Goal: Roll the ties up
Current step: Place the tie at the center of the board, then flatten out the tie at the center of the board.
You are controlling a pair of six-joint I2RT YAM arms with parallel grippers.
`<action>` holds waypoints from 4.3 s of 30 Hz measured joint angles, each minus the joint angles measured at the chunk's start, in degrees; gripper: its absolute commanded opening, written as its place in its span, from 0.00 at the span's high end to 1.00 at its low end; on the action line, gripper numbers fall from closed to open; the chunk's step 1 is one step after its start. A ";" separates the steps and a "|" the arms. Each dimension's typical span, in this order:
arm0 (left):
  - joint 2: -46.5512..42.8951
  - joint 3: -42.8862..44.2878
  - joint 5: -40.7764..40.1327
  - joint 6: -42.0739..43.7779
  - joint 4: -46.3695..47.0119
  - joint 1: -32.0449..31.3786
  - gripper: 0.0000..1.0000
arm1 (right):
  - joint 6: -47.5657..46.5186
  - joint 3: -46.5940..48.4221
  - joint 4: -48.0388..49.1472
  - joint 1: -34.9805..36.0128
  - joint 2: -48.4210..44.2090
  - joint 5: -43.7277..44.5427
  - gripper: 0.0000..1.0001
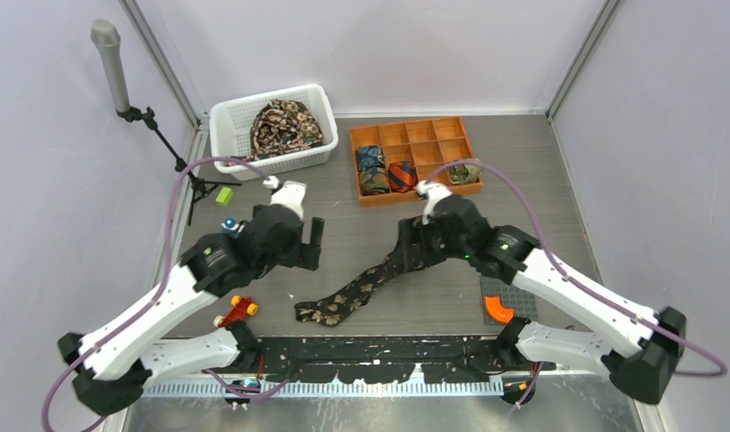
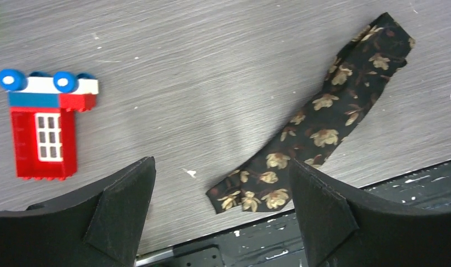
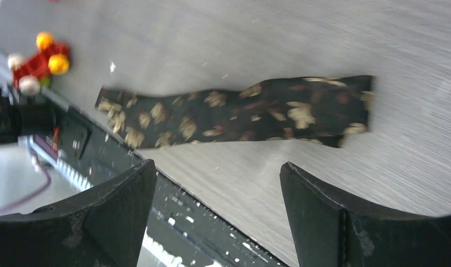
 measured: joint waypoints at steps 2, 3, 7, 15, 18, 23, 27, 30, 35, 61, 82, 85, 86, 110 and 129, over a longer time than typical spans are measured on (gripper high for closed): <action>-4.55 -2.19 -1.90 0.63 -0.66 0.04 0.10 | -1.53 1.40 0.61 5.03 3.61 -0.15 0.14; -6.80 -3.32 -2.64 0.98 -1.03 0.04 0.11 | -2.51 2.49 0.90 7.96 6.01 -0.15 0.14; -14.25 -8.33 -4.61 1.73 -1.36 0.04 0.12 | -8.44 7.41 1.46 19.41 16.15 -0.92 0.14; -23.43 -14.36 -8.04 0.79 -2.36 0.04 0.13 | -23.56 10.56 4.79 30.60 31.12 -5.07 0.10; -24.74 -14.49 -9.53 0.28 -2.43 0.04 0.13 | -27.26 12.20 5.09 30.58 34.91 -5.73 0.10; -26.56 -14.51 -12.33 -0.15 -3.15 0.04 0.13 | -31.87 17.70 7.37 30.82 42.21 -5.86 0.10; -29.22 -14.51 -15.17 -1.57 -4.44 0.04 0.14 | -34.40 18.32 10.34 31.19 46.25 -5.14 0.10; -32.28 -14.51 -17.40 -2.84 -5.42 0.04 0.15 | -36.06 18.53 11.28 31.41 49.44 -4.83 0.10; -35.58 -14.51 -19.89 -4.31 -6.56 0.04 0.15 | -38.01 19.78 12.50 31.45 52.63 -3.39 0.31; -36.41 -14.51 -21.18 -5.92 -7.78 0.04 0.17 | -40.61 21.20 10.19 26.88 45.51 0.44 0.76; -34.53 -14.51 -21.05 -6.03 -7.76 0.04 0.18 | -36.30 19.52 13.07 22.36 51.17 5.22 0.70; -33.70 -14.51 -20.83 -6.82 -7.82 0.04 0.17 | -35.36 19.47 13.94 22.36 51.19 7.17 0.82; -33.05 -14.49 -20.74 -7.43 -7.87 0.04 0.17 | -34.84 19.47 14.34 22.36 51.19 8.04 0.86; -5.27 -36.30 -2.99 -24.65 23.71 4.94 0.26 | -26.71 8.24 19.61 18.56 23.54 28.55 1.00; 7.10 -43.89 10.54 -26.86 48.43 9.77 1.00 | -24.35 -0.20 18.36 10.58 4.92 34.93 1.00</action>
